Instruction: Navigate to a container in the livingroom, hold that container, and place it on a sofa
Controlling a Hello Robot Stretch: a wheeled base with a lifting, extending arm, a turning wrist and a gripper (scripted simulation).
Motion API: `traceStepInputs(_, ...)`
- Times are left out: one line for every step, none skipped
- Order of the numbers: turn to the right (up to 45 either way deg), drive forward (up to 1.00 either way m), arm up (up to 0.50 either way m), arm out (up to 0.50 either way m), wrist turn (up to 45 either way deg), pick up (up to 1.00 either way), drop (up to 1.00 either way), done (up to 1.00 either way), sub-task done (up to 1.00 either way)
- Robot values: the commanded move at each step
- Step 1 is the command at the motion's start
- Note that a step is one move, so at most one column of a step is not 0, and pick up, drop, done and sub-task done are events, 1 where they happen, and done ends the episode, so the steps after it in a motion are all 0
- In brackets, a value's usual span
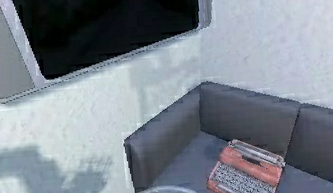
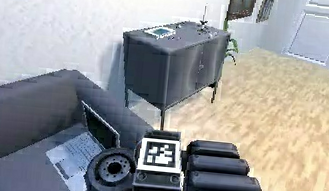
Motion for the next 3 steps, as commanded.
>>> traceStepInputs(45.0, 0.00, 0.00, 0.00, 0.0, 0.00, 0.00, 0.00, 0.00)
traceStepInputs(45.0, 0.00, 0.00, 0.00, 0.0, 0.00, 0.00, 0.00, 0.00)
traceStepInputs(45.0, 0.00, 0.00, 0.00, 0.0, 0.00, 0.00, 0.00, 0.00)
